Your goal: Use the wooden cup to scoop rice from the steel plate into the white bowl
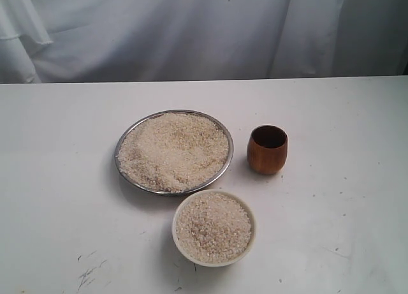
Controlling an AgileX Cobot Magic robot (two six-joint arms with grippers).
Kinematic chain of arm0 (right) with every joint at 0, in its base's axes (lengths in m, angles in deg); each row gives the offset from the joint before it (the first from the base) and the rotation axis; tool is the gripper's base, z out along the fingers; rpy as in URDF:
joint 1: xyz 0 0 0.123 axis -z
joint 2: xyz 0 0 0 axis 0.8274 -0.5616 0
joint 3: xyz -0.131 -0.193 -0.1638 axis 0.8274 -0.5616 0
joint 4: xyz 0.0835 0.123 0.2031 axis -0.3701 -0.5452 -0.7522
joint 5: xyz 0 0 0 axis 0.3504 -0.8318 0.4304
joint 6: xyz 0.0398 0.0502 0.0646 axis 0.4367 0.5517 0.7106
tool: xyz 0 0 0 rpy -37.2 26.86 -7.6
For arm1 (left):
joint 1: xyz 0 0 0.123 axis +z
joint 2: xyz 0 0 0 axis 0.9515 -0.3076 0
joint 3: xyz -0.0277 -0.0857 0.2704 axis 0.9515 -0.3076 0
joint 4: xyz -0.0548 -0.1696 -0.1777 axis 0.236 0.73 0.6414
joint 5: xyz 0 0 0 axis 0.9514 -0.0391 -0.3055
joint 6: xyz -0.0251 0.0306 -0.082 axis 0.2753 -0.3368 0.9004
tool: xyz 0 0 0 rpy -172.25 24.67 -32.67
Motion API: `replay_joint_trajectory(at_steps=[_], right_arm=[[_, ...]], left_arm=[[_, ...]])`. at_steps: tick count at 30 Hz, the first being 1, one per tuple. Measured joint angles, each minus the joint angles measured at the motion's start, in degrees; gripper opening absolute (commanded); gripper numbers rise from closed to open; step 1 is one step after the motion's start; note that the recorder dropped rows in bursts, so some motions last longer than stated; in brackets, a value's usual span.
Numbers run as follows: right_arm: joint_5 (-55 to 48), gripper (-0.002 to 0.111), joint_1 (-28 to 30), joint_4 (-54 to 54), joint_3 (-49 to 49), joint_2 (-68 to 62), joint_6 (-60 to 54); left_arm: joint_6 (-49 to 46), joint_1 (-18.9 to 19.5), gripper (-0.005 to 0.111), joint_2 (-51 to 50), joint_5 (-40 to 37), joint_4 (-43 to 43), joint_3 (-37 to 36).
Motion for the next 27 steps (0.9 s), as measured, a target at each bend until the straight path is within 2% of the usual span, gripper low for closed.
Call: replay_joint_trajectory(at_steps=[27], right_arm=[[-0.1,0.000,0.0,0.0,0.0,0.0,0.5]], left_arm=[[0.0,0.0,0.000,0.0,0.0,0.0,0.0]])
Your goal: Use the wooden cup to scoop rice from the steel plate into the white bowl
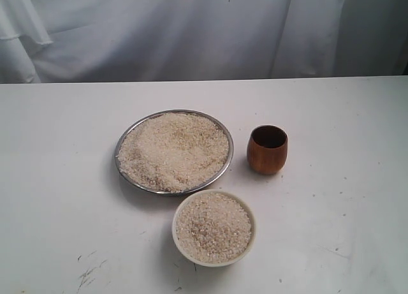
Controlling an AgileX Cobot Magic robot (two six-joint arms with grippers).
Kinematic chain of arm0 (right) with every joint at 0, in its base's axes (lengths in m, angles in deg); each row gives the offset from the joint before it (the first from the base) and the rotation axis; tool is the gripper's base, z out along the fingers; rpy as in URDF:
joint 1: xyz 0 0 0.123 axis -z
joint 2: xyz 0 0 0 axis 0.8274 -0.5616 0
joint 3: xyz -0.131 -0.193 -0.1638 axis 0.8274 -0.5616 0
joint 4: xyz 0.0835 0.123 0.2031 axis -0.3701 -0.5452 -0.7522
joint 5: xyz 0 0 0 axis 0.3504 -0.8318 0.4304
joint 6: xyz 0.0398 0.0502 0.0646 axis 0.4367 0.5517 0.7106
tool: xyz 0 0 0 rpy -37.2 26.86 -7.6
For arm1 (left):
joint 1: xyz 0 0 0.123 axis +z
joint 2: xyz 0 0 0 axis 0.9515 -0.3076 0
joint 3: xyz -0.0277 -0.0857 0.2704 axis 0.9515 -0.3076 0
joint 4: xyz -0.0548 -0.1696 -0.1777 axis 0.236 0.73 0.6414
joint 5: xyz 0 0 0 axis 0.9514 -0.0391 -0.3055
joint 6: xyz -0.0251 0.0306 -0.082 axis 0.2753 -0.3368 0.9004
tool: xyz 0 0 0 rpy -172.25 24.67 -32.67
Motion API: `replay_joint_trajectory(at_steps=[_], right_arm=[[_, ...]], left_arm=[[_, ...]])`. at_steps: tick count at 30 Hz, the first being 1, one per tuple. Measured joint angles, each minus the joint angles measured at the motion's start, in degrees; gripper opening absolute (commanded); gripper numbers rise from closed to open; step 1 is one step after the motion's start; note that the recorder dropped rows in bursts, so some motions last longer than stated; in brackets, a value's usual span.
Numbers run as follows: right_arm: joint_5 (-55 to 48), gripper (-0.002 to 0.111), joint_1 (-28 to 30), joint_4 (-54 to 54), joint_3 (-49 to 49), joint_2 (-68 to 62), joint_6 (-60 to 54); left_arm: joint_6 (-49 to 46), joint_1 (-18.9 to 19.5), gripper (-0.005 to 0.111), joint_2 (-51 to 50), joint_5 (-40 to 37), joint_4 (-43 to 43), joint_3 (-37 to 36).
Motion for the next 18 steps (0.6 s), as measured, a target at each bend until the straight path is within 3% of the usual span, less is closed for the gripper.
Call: replay_joint_trajectory(at_steps=[18], right_arm=[[0.0,0.000,0.0,0.0,0.0,0.0,2.0]], left_arm=[[0.0,0.0,0.000,0.0,0.0,0.0,0.0]])
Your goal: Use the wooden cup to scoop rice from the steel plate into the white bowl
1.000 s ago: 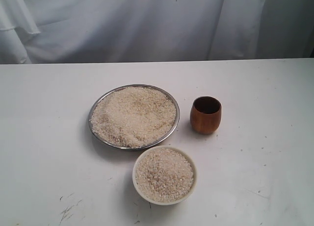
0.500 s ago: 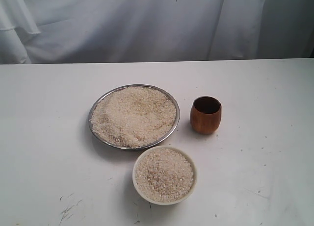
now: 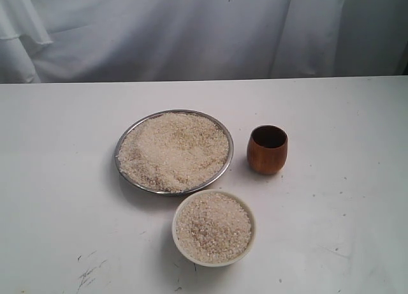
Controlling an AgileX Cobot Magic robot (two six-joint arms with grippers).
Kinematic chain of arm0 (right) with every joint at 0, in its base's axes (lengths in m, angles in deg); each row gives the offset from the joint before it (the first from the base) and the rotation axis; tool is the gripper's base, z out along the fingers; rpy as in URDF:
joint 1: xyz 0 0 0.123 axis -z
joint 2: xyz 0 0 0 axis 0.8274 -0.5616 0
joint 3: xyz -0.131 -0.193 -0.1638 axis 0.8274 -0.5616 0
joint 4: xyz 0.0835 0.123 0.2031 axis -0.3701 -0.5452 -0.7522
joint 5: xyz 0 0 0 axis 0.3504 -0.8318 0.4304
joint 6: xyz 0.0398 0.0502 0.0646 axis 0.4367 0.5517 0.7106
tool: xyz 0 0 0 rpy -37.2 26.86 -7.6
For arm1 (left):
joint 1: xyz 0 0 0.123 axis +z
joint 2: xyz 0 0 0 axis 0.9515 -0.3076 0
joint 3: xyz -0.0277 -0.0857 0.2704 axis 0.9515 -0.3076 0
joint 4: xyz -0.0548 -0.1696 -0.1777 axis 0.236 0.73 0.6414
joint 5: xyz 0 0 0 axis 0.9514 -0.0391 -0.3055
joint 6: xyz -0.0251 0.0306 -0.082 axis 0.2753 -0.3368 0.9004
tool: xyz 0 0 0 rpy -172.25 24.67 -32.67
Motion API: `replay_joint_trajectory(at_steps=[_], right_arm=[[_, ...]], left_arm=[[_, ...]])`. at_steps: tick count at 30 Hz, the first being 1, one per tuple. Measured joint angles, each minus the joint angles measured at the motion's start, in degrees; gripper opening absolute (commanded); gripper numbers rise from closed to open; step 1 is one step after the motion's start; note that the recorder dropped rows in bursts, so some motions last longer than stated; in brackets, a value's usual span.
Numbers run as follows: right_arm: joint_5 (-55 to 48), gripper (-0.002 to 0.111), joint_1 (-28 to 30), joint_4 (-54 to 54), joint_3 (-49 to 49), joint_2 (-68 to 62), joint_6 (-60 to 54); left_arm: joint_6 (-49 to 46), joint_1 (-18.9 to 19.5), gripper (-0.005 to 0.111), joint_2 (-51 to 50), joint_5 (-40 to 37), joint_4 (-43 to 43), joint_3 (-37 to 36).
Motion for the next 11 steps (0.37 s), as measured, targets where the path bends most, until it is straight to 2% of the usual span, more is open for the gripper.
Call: replay_joint_trajectory(at_steps=[11], right_arm=[[0.0,0.000,0.0,-0.1,0.0,0.0,1.6]], left_arm=[[0.0,0.0,0.000,0.0,0.0,0.0,0.0]])
